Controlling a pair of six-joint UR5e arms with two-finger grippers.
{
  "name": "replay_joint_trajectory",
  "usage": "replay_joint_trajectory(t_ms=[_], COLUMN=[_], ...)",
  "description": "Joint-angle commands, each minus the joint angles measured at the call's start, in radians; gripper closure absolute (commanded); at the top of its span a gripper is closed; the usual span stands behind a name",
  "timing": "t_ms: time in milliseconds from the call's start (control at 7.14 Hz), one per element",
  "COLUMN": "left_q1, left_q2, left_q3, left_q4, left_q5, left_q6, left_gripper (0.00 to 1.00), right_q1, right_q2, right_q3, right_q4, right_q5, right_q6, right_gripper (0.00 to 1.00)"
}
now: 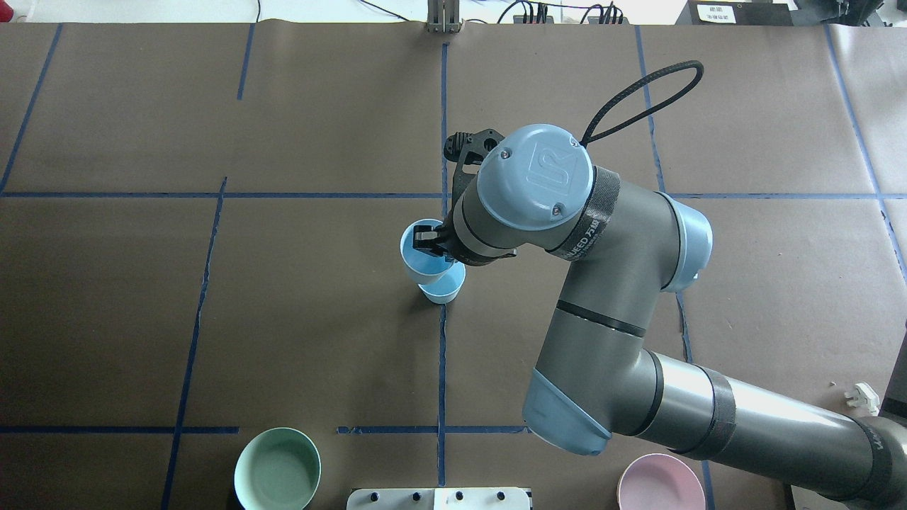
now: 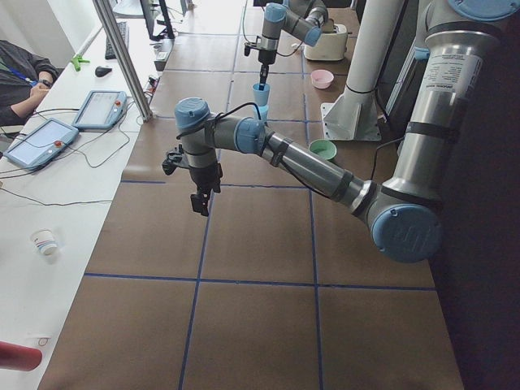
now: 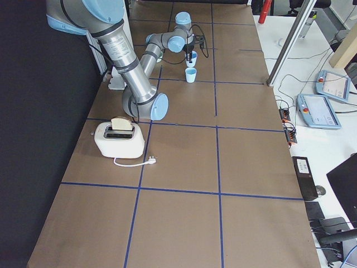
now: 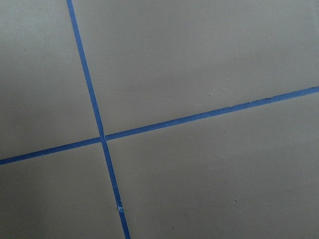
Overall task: Stack blue cups with both arms
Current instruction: 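Carry the cup with the right gripper over the center cup and lower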
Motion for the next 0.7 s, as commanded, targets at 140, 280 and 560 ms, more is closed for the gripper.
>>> replay_joint_trajectory(t_ms=[140, 280, 560], left_q1=[0.0, 0.0, 0.0], left_q2=[0.001, -0.001, 0.001], left_q3=[0.001, -0.001, -0.001], left_q4=[0.0, 0.0, 0.0], left_q5=[0.0, 0.0, 0.0], left_q6=[0.0, 0.0, 0.0], left_gripper=[0.0, 0.0, 0.0], right_q1=[0.0, 0.002, 0.003], right_q2=[-0.006, -0.008, -0.009], right_q3=[-0.004, -0.004, -0.002], right_q4=[-0.002, -0.002, -0.003], right_q5=[-0.003, -0.004, -0.003], right_q6=[0.0, 0.0, 0.032], right_gripper=[0.98, 0.98, 0.53])
